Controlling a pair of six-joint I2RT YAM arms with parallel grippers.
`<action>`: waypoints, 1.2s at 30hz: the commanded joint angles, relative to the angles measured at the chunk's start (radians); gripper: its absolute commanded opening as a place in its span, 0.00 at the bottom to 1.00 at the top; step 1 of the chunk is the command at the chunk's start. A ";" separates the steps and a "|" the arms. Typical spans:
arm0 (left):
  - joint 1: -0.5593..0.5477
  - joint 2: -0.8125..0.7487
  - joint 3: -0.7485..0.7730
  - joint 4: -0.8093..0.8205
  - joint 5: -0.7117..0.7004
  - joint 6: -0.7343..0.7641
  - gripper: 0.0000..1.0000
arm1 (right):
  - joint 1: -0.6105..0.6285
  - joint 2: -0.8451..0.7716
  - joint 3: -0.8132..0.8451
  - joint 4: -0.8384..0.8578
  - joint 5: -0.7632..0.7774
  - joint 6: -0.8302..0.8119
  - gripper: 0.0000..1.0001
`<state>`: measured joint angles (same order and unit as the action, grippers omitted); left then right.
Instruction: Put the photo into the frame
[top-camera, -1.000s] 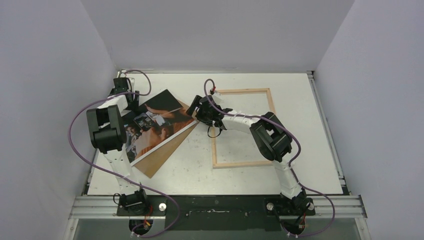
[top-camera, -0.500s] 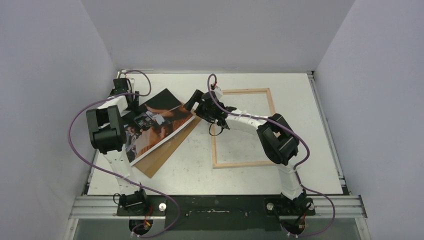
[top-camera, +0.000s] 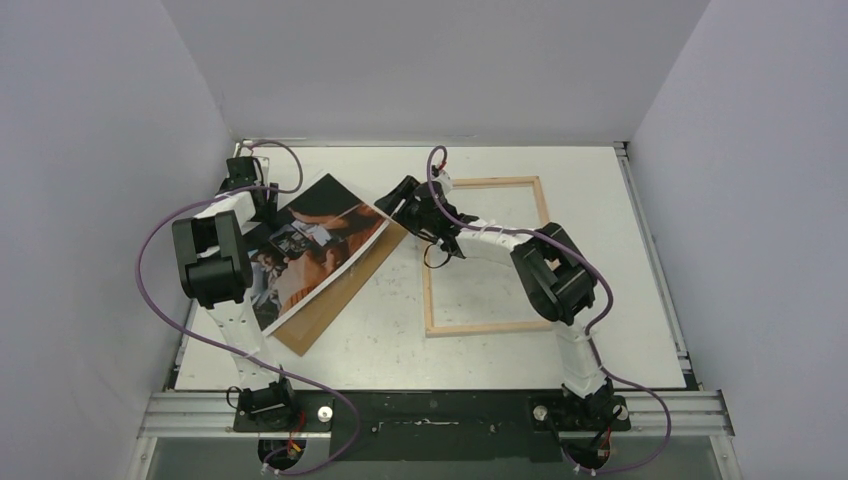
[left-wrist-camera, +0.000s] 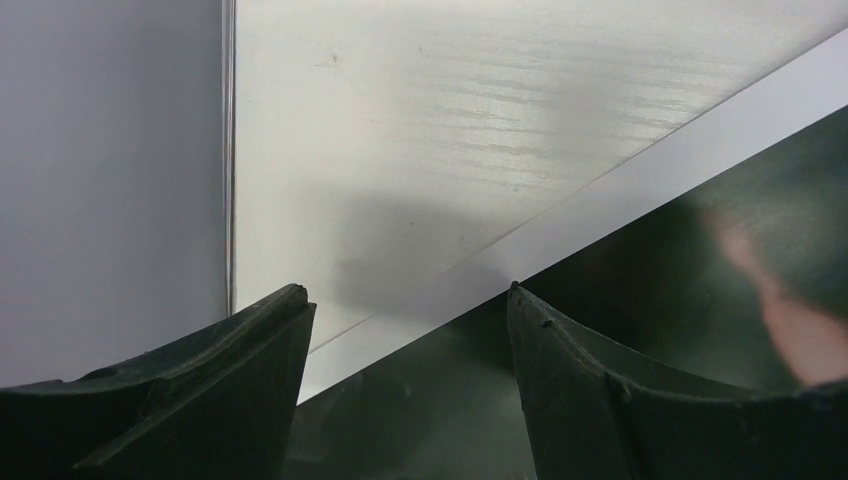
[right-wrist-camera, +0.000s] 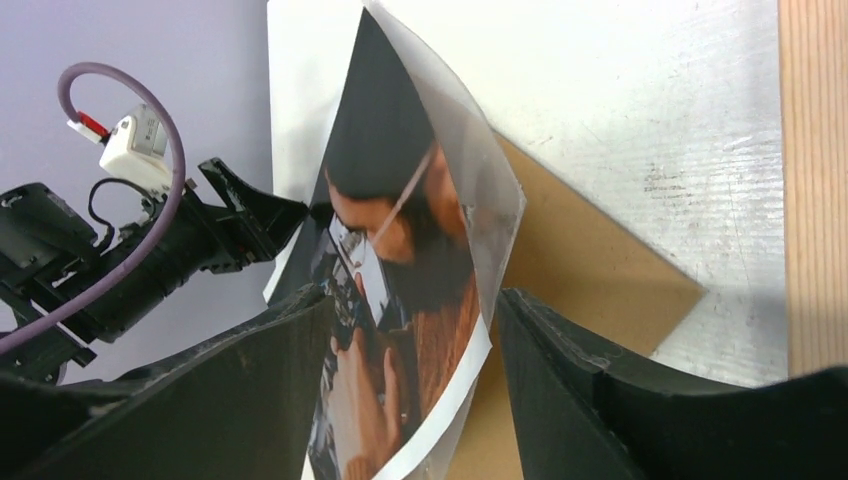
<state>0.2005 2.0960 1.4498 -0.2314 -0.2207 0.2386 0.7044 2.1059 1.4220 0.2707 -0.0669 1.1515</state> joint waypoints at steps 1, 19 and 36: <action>-0.007 -0.010 -0.040 -0.124 0.052 0.015 0.69 | 0.015 0.044 0.033 0.140 -0.062 0.054 0.59; -0.007 -0.025 -0.065 -0.126 0.048 0.090 0.67 | -0.058 0.100 0.034 0.316 -0.053 0.133 0.54; -0.007 -0.036 -0.081 -0.121 0.052 0.121 0.64 | -0.081 0.170 0.110 0.339 -0.060 0.164 0.32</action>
<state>0.1959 2.0644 1.4071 -0.2367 -0.1982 0.3382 0.6228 2.2425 1.4502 0.5301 -0.1280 1.3037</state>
